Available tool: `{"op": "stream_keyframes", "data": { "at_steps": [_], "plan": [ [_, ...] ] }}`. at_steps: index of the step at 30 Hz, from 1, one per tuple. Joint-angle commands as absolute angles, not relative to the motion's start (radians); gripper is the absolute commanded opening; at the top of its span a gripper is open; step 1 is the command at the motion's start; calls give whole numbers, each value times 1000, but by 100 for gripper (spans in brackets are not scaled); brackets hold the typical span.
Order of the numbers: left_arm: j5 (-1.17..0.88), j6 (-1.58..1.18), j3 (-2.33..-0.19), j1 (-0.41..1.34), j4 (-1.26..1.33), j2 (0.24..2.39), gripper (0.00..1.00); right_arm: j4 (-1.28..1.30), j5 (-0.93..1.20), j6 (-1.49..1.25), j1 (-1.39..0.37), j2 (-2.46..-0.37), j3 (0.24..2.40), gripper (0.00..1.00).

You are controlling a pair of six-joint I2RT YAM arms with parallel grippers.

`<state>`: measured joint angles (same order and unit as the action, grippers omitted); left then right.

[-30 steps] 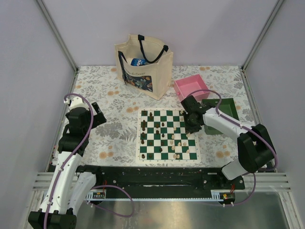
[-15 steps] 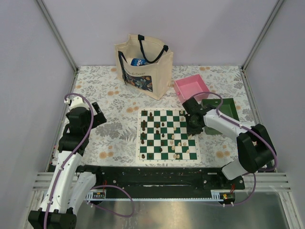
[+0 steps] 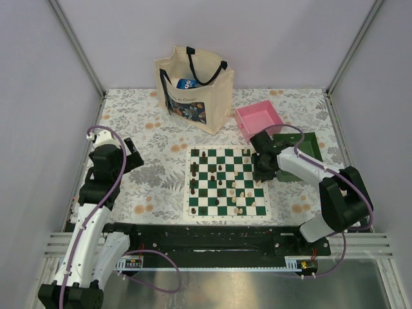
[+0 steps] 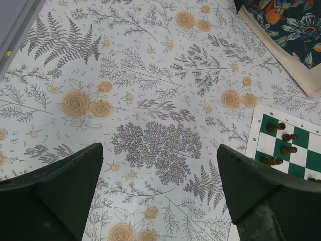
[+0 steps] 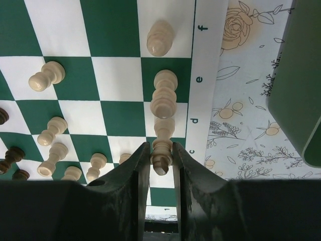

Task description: Set up the chess pieces on the board

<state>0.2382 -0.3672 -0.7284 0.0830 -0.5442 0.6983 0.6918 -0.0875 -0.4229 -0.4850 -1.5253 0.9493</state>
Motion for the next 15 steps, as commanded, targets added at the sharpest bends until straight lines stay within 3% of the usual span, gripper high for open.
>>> {"op": "stream_keyframes", "data": {
  "at_steps": [1, 11, 15],
  "plan": [
    [222, -373, -746, 75, -511, 703, 99, 667, -77, -423, -482, -1536, 936, 34],
    [219, -373, -747, 75, -511, 703, 99, 725, -60, -405, -480, -1442, 995, 52],
    [216, -373, -747, 74, -509, 703, 99, 765, -55, -403, -482, -1385, 1026, 53]
  ]
}}
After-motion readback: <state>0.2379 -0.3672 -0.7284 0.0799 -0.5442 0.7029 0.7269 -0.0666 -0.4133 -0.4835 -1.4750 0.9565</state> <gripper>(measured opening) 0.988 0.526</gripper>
